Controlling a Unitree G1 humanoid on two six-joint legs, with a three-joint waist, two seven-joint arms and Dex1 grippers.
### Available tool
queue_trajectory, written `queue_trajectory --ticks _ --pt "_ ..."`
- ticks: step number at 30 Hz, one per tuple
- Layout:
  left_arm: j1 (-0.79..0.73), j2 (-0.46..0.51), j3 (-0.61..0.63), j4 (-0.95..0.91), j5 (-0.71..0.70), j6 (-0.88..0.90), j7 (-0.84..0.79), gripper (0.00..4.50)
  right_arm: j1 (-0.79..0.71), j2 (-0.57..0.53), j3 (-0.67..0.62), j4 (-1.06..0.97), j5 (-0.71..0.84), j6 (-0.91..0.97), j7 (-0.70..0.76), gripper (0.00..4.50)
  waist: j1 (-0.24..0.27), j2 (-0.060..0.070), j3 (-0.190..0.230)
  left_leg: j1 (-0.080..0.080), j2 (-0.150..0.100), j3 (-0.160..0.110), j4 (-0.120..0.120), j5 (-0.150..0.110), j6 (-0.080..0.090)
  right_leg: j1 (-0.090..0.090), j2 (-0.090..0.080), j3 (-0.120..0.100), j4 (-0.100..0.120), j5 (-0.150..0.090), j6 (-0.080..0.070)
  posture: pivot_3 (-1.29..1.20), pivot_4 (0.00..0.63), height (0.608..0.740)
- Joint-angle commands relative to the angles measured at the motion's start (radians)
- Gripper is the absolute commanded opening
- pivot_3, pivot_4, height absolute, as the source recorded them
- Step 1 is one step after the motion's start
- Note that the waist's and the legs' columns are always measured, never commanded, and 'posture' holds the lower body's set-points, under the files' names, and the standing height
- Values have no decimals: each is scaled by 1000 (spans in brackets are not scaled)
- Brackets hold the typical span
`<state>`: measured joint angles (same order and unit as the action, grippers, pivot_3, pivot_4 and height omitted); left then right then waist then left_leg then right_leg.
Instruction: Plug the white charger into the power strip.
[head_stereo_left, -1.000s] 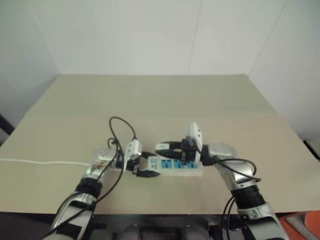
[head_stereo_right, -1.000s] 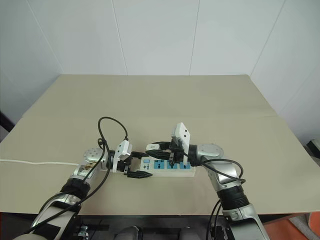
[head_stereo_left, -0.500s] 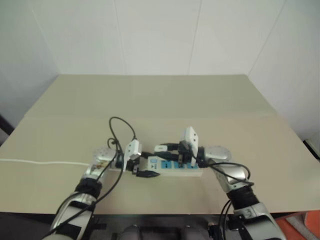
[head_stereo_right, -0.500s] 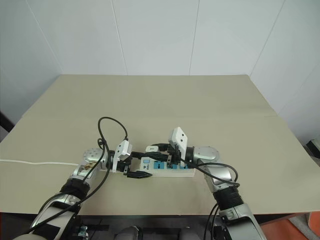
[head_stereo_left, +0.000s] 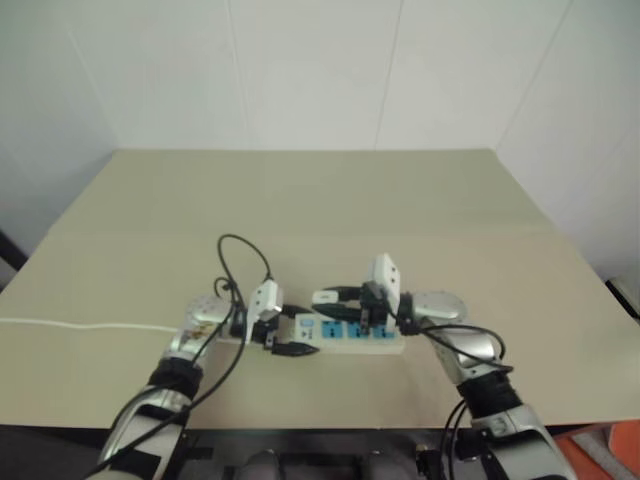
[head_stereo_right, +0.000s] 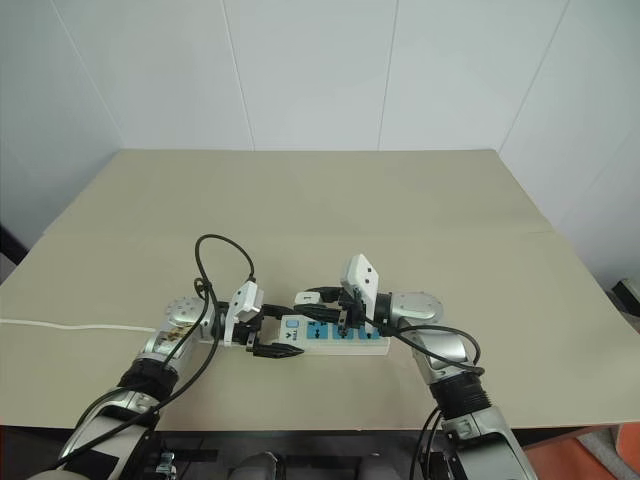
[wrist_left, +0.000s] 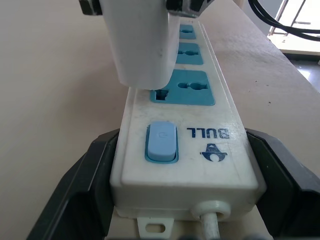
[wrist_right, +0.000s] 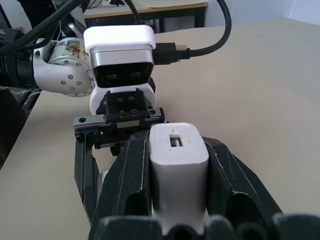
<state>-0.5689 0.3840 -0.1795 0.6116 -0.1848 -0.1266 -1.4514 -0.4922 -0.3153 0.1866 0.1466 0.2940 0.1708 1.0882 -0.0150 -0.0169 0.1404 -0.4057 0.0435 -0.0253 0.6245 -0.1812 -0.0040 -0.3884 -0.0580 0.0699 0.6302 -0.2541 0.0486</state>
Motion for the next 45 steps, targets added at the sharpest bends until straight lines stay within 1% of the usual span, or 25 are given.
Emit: queue_trajectory --ticks 1,12,18,35,45 --pt "21 14 -37 -2 29 13 -19 3308 3 -8 8 -15 8 5 19 1175 0 0 0 0 0 0 0 0 0 0 0 0 0 0 0 0 150 740" --pt "28 23 -39 -9 29 20 -21 3308 15 -1 24 -13 -6 -10 20 1175 -1 0 0 0 0 0 0 0 0 0 0 0 0 0 0 0 150 740" --pt "30 23 -38 -12 27 21 -18 3308 16 -2 25 23 -24 -42 16 1175 -2 0 0 0 0 0 0 0 0 0 0 0 0 0 0 0 150 740" --pt "26 57 -31 -16 25 23 -34 3308 36 -59 25 172 -65 -153 28 1175 -3 -2 -1 1 0 0 0 0 0 1 0 0 0 -1 1 0 150 740" --pt "23 77 -34 -18 23 23 -43 3308 35 -108 22 254 -86 -181 42 1175 -3 -4 -3 2 1 0 0 0 0 1 0 0 0 -1 0 0 150 740"
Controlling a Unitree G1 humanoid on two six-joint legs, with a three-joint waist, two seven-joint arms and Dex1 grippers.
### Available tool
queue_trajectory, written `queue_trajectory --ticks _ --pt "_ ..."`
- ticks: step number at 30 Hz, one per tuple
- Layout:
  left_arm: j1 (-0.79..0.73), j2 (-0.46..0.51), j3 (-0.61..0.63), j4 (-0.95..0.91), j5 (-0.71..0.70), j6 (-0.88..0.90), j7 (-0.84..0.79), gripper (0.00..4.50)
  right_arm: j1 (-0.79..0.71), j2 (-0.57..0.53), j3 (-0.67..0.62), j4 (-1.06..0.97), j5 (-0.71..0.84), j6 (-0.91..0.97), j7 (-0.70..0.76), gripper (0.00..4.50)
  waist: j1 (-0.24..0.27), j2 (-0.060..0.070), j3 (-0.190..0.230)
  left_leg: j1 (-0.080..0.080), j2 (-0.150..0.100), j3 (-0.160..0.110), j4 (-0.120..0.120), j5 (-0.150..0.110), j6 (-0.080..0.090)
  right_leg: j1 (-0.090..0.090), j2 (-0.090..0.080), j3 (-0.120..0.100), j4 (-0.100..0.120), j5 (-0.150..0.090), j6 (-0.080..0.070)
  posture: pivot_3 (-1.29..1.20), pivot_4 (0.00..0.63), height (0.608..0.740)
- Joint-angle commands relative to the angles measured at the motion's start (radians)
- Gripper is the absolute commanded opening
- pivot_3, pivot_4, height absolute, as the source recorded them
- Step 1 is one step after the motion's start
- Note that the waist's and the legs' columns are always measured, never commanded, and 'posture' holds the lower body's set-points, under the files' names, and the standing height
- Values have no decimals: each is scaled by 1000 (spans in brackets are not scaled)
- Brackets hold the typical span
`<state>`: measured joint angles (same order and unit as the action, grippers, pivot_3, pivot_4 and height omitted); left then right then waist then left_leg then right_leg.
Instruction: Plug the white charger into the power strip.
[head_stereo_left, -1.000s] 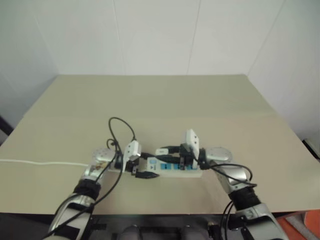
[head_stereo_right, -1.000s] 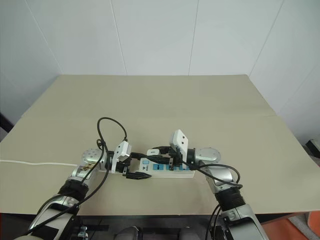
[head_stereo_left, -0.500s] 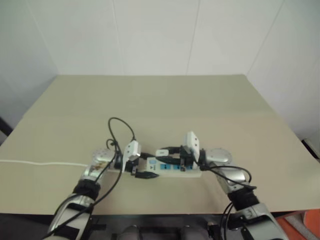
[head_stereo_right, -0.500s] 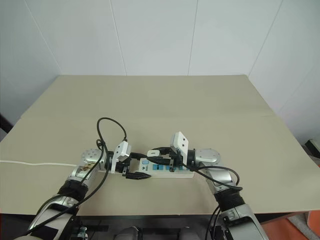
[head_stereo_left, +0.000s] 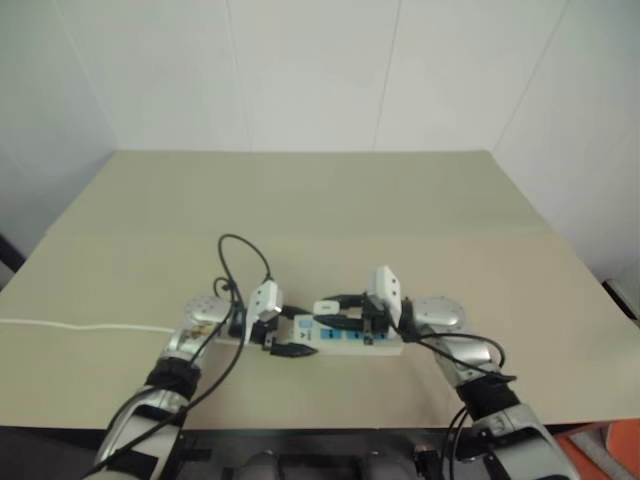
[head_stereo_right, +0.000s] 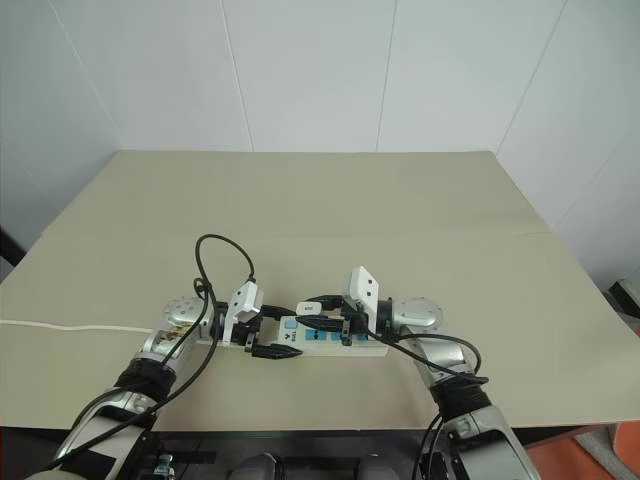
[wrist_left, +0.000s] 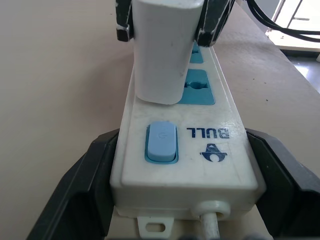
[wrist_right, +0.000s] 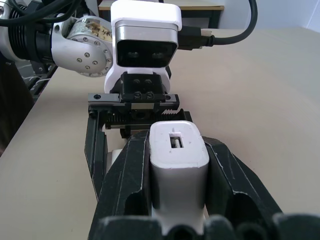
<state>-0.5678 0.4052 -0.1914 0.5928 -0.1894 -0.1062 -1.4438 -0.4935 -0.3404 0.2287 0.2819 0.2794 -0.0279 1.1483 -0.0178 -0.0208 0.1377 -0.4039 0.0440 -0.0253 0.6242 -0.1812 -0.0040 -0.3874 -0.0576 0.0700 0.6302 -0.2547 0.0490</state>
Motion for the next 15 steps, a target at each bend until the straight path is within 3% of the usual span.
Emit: queue_trajectory --ticks 1,15 --pt "21 56 -22 1 27 2 -50 3308 36 -88 -21 125 -73 16 -17 1175 0 0 0 0 0 0 0 0 0 0 0 0 0 0 0 0 150 740" --pt "17 56 -24 2 26 0 -37 3308 26 -124 -5 141 -69 14 15 1175 2 -1 -1 1 0 0 0 0 0 1 0 0 0 0 0 0 150 740"
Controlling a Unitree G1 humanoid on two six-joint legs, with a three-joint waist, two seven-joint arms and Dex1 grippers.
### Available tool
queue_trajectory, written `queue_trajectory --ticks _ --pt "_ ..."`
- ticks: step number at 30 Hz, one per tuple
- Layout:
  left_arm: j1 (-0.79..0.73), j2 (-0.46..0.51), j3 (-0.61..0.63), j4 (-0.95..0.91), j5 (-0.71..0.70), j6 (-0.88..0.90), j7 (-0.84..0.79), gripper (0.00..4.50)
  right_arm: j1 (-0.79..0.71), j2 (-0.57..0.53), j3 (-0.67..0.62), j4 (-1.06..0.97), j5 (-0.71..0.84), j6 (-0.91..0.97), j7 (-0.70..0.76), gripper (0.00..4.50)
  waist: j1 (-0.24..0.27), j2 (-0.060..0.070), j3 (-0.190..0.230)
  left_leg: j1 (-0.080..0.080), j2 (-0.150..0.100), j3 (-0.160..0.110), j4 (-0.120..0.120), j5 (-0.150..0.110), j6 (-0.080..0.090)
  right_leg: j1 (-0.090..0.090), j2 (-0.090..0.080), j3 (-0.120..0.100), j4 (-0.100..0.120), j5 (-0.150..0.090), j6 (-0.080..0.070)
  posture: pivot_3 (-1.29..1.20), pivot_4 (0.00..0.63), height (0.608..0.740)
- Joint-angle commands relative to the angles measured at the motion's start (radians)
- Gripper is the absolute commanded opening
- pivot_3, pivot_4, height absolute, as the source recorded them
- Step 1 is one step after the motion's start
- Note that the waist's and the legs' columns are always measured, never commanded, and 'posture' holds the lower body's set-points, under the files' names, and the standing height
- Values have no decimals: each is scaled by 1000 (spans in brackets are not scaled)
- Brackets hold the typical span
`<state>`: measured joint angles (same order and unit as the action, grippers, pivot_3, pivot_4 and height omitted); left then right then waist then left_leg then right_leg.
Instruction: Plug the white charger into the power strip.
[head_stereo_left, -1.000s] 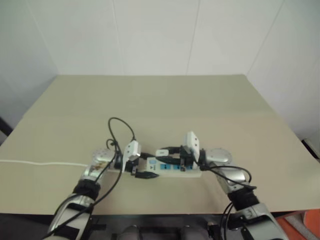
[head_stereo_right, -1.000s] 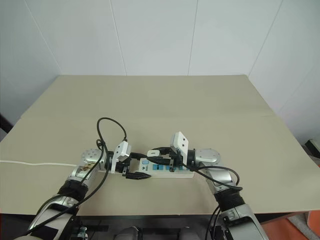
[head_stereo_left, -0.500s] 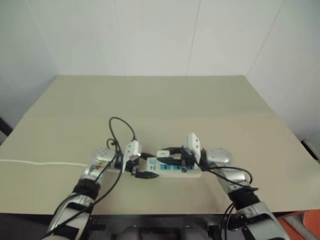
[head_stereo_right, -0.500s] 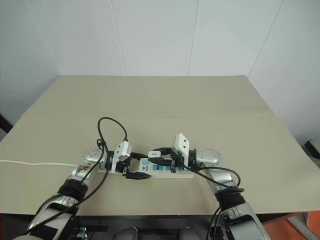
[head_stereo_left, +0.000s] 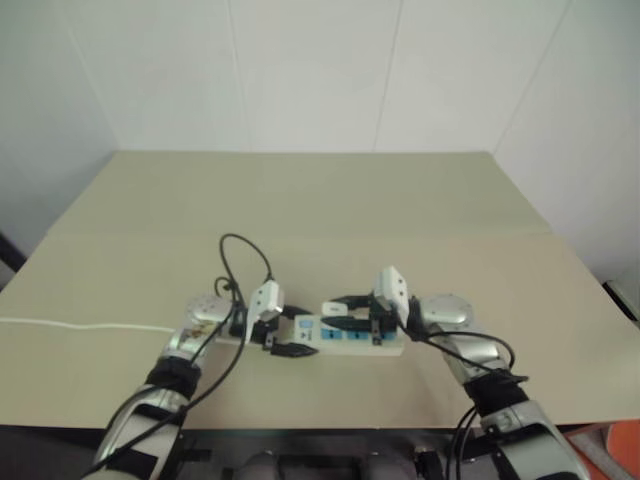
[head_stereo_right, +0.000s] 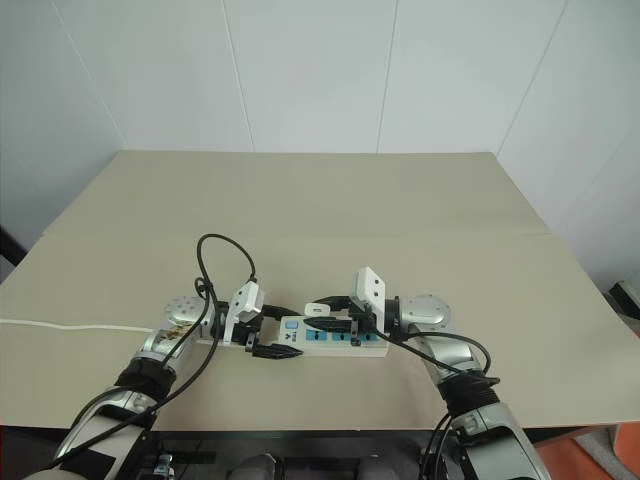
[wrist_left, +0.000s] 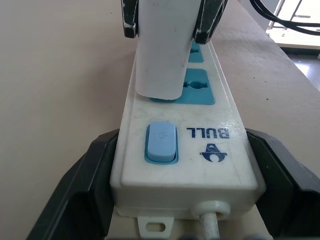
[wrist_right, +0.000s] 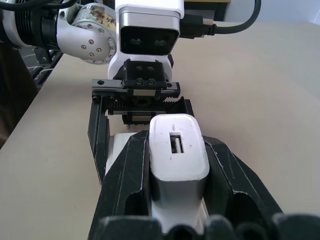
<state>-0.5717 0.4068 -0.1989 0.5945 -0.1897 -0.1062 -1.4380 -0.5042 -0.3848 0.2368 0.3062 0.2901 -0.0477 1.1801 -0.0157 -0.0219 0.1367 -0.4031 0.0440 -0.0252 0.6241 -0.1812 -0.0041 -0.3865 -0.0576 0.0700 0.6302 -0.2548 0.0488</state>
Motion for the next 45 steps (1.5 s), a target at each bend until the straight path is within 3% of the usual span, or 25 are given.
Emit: queue_trajectory --ticks 1,13,23,45 --pt "21 54 -16 1 26 0 -42 3308 30 -74 -4 113 -82 33 -14 1175 0 0 0 0 0 0 0 0 0 0 0 0 0 0 0 0 150 740" --pt "17 45 -25 2 24 -1 -36 3308 -52 15 96 145 -119 49 -34 1175 -21 0 0 4 3 0 -1 0 0 2 3 1 1 -2 2 0 150 740" --pt "20 41 -24 0 21 -1 -29 3308 -41 -20 83 175 -123 66 -15 1175 -26 0 -3 5 3 0 -1 0 0 2 3 1 1 -2 2 0 150 740" --pt "71 43 -12 -73 15 39 7 3308 -71 19 102 199 -119 51 33 1175 -28 0 -3 5 3 1 -2 0 0 2 3 2 1 -3 2 0 150 740"
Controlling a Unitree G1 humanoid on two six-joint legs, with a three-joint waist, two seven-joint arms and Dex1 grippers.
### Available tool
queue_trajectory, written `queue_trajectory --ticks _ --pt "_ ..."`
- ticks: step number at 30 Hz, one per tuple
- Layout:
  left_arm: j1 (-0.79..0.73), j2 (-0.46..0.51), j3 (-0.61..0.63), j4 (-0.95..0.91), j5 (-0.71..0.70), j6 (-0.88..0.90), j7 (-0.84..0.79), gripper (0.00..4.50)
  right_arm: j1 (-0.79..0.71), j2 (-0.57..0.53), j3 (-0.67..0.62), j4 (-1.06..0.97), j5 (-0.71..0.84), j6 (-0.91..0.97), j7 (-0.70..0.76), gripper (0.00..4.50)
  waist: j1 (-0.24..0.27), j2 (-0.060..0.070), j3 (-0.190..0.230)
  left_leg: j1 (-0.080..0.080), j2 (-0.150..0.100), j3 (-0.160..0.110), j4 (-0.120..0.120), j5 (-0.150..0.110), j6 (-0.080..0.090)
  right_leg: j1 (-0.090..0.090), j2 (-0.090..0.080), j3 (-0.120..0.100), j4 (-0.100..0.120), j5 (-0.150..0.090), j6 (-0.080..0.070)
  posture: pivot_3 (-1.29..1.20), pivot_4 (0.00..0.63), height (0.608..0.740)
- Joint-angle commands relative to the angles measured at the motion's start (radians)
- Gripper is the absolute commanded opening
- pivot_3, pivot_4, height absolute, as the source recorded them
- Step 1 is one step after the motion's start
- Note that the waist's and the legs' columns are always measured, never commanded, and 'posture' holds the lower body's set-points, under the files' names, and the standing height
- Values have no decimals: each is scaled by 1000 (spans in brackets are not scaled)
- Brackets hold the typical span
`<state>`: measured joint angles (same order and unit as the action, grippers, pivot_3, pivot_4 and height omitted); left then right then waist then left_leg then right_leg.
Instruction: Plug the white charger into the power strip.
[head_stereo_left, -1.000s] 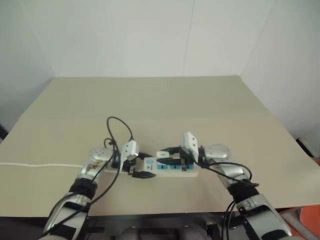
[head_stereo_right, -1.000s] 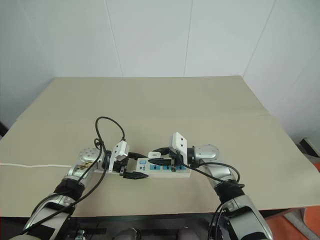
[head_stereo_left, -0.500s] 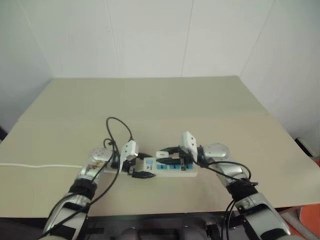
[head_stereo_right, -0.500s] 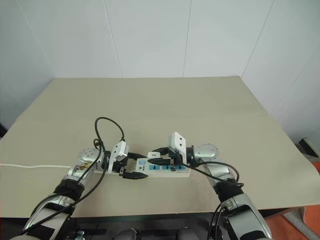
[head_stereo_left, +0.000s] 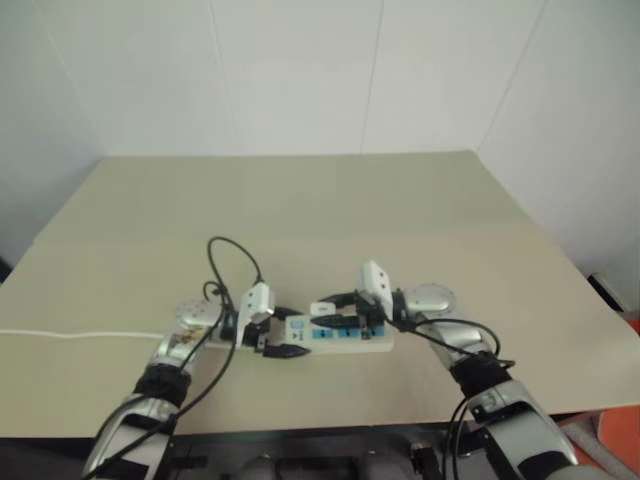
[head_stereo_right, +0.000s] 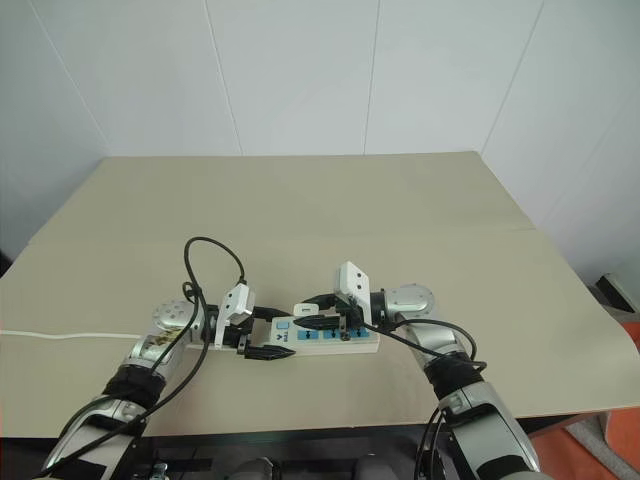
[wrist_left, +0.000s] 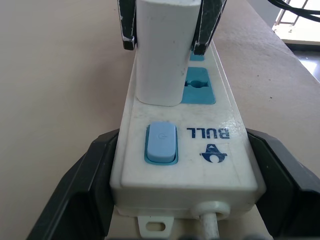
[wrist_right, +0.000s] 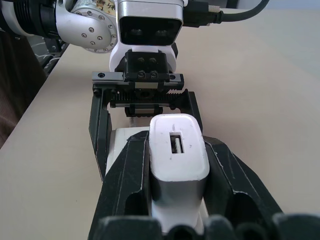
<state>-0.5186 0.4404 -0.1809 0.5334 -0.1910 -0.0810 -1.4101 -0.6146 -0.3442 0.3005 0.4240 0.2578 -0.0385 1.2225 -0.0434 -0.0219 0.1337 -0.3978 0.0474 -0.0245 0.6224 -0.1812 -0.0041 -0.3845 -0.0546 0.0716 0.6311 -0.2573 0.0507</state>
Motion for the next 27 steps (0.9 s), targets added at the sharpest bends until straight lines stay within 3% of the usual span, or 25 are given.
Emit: queue_trajectory --ticks 1,2,10,16,18,20,27 --pt "17 9 -30 -11 17 13 -21 3308 42 -22 39 78 -87 43 -10 1175 0 0 0 0 0 0 0 0 0 0 0 0 0 0 0 0 150 740" --pt "15 8 -31 -9 18 13 -22 3308 44 -22 38 73 -85 50 -12 1900 1 0 0 0 0 0 0 0 0 0 0 0 0 0 0 0 150 740" --pt "1 -3 -39 12 23 4 -21 3308 55 -25 18 50 -97 57 -21 4471 2 -2 -1 -1 0 0 -1 0 0 -1 0 0 -1 0 0 0 150 740" --pt "-8 -14 -40 28 21 -5 -17 3308 53 -36 -11 27 -84 56 -25 4471 7 -2 -1 -1 0 0 -1 0 0 -1 0 0 -1 0 0 0 150 740" --pt "-8 -21 -36 28 18 0 -4 4063 53 -46 -27 8 -78 58 -29 4500 10 -1 -1 -1 0 0 0 0 0 -1 0 0 -1 0 0 0 150 740" --pt "-13 -27 -33 29 14 3 -6 4444 58 -64 -46 -22 -64 66 -23 4500 16 -1 -1 -2 0 0 0 0 0 -1 0 0 -1 0 0 0 150 740" --pt "-26 -4 8 -13 -21 10 -15 4444 96 -153 -119 -176 1 109 4 4500 27 -1 2 -7 0 0 0 0 0 -5 0 0 -2 0 -1 0 150 740"
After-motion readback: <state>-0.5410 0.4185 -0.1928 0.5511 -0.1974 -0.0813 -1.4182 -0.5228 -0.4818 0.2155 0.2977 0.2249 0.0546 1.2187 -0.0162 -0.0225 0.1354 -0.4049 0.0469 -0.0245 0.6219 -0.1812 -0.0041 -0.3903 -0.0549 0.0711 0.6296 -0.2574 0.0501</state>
